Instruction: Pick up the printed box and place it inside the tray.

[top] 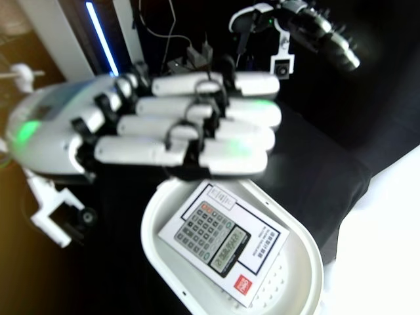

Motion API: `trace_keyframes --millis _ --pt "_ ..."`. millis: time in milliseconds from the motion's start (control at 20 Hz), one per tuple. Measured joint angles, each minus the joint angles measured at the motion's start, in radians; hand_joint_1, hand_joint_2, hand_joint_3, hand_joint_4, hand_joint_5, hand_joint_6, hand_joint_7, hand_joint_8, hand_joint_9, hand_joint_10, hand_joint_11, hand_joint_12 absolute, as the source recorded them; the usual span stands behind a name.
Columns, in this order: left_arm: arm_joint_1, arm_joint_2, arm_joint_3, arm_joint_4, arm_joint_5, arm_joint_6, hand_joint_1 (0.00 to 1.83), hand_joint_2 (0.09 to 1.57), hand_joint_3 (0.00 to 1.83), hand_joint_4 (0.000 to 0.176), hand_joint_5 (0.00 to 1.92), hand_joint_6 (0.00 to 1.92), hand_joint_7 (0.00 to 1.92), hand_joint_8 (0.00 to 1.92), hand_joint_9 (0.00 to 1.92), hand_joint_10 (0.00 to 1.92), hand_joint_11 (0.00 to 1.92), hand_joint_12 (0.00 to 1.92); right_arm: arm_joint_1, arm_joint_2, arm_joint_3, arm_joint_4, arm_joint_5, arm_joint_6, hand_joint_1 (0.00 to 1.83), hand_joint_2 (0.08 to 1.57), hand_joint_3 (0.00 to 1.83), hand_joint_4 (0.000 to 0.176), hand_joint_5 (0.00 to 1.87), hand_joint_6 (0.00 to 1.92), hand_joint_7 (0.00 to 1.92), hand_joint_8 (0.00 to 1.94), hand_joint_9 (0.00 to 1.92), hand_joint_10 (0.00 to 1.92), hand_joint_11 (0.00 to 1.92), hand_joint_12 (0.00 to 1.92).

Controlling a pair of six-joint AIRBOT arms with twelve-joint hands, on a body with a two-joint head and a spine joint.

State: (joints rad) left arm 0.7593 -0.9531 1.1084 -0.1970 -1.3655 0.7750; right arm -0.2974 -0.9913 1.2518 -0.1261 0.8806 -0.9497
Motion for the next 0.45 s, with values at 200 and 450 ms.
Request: trace_keyframes --millis 200,450 --pt "0.007 0.027 -0.014 -0.021 -0.038 0.039 0.40 0.80 0.00 0.176 0.00 0.00 0.00 0.00 0.00 0.00 0.00 0.00 -0.027 0.043 -0.044 -0.022 0.056 0.003 0.76 0.64 0.00 0.107 0.02 0.01 0.00 0.00 0.00 0.00 0.02 0.01" --pt "0.017 0.043 -0.035 -0.016 -0.081 0.060 0.49 0.77 0.00 0.176 0.00 0.00 0.00 0.00 0.00 0.00 0.00 0.00 -0.045 0.076 -0.079 -0.029 0.134 0.003 0.67 0.75 0.03 0.159 0.00 0.00 0.00 0.00 0.00 0.00 0.00 0.00"
